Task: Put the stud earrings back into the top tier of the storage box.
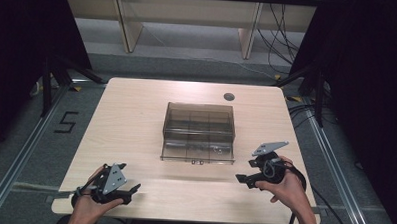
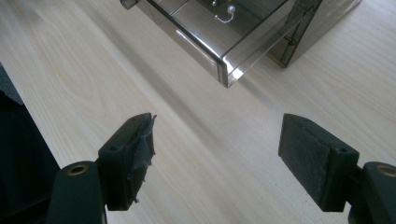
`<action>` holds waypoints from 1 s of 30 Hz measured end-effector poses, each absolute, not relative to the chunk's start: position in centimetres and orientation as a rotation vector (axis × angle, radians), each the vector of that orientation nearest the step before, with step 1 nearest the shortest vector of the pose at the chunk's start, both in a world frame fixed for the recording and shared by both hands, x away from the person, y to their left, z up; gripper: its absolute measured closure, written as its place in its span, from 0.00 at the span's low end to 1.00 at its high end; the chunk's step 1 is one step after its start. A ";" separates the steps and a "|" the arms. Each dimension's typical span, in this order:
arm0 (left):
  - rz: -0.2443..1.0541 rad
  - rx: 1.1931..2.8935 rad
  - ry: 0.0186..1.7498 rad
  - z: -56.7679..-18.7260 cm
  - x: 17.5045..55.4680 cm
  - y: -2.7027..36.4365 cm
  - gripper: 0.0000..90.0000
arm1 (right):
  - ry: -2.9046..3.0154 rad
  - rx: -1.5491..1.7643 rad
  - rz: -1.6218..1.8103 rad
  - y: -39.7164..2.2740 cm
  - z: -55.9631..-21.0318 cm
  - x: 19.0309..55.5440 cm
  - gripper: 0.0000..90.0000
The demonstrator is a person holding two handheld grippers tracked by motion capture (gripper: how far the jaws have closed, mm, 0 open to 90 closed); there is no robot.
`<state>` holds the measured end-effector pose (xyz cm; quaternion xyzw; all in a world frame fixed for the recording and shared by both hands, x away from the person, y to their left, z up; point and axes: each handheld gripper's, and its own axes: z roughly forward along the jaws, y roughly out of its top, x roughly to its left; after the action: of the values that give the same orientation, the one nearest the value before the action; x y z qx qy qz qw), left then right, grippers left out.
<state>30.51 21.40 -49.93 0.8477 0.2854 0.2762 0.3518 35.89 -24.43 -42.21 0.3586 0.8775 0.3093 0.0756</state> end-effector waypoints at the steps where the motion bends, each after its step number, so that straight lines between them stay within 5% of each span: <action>1: 0.715 2.194 0.739 -49.9 30.5 21.4 0.21 | 2.632 1.075 0.928 -24.4 -42.2 35.9 0.30; 30: 0.707 2.184 0.732 -49.9 30.4 21.5 0.21 | 2.573 1.147 0.996 -25.5 -44.4 35.3 0.25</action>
<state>30.43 21.52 -49.91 0.8463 0.2838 0.2739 0.3582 35.26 -25.49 -44.43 0.3826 0.8587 0.3323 0.0766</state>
